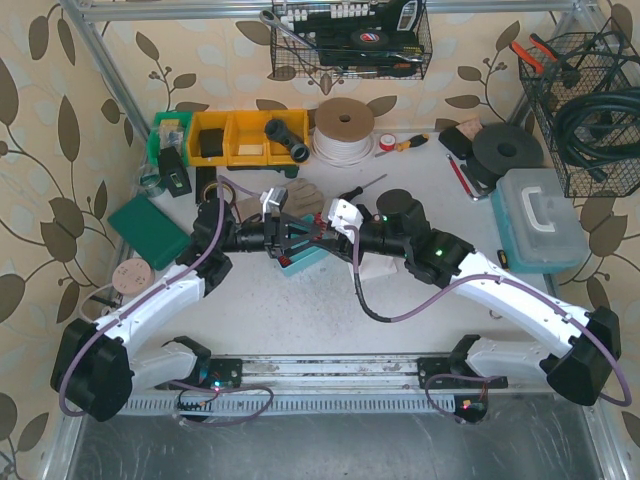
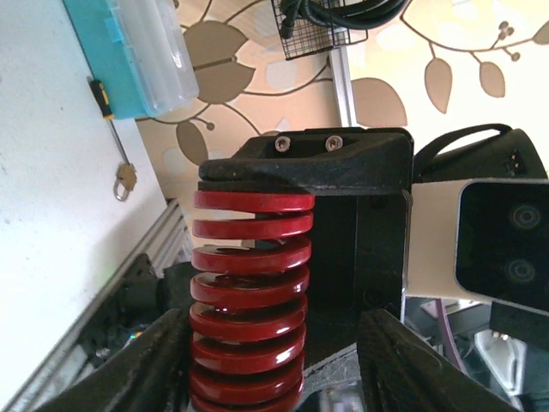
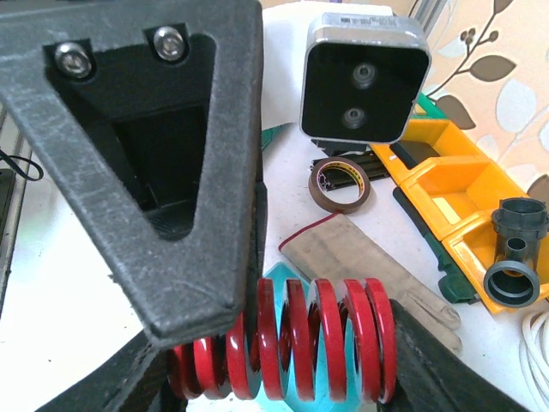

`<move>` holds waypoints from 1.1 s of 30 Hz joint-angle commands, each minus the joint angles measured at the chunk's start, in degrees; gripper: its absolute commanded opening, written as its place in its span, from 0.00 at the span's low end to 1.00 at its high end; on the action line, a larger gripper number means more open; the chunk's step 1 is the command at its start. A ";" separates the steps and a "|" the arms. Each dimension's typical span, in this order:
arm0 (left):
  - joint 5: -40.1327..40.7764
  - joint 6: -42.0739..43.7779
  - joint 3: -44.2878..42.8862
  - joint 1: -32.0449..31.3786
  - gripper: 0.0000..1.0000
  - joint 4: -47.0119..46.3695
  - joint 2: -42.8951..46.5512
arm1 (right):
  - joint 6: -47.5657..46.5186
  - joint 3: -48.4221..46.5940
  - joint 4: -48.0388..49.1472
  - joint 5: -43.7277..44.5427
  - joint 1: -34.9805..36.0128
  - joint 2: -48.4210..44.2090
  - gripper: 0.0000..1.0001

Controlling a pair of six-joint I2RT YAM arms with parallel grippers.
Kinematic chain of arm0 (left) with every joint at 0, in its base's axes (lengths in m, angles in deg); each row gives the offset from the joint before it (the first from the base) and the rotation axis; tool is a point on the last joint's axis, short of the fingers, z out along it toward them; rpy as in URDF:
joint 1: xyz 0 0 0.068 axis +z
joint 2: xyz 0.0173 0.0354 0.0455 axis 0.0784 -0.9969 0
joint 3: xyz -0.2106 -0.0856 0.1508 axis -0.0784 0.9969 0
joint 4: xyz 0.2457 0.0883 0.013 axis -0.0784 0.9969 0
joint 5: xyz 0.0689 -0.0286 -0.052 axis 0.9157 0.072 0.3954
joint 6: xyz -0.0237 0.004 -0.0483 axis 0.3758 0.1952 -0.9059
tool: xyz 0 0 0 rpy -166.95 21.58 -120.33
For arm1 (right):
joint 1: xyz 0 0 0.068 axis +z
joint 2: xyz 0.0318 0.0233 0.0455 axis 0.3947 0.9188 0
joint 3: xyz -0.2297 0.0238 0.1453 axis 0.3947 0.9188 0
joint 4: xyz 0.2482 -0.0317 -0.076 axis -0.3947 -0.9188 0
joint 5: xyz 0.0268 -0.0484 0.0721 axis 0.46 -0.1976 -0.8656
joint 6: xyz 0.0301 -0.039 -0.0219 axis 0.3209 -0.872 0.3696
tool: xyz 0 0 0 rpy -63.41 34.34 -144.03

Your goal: Install the large spring

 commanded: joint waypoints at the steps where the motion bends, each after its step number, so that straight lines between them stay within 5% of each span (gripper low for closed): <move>1: -0.60 0.46 -0.70 -1.00 0.49 -1.90 0.52 | -0.18 0.23 0.78 -1.46 -0.16 0.00 0.00; 13: 1.10 4.62 -0.58 -1.21 0.00 3.59 -0.14 | 0.74 0.78 0.33 -1.87 -0.16 0.19 0.00; 16: 1.37 5.98 -0.99 -1.16 0.00 5.28 -0.14 | 2.66 0.51 0.09 -1.13 -0.19 1.04 0.28; 22: 2.66 13.57 -6.91 -1.02 0.00 17.02 -0.24 | 5.02 -1.17 -4.40 0.11 -0.12 1.37 0.49; 25: 3.80 18.85 -12.33 -0.62 0.00 26.59 -0.72 | 5.33 0.49 -5.26 1.75 -0.16 -0.96 0.51; 27: 4.79 20.18 -14.29 -0.16 0.00 28.72 -0.58 | 5.36 1.74 -6.07 3.02 -0.17 -2.79 0.71; 29: 5.18 20.11 -14.38 0.02 0.00 28.32 -0.46 | 5.29 2.96 -6.37 4.19 -0.17 -4.51 0.73; 31: 4.86 20.06 -14.14 0.02 0.00 27.98 -0.70 | 5.23 3.98 -6.34 5.14 -0.13 -6.10 0.99; 33: 4.47 20.30 -13.76 0.07 0.00 28.53 -0.67 | 5.35 4.94 -5.73 6.60 -0.16 -7.34 1.00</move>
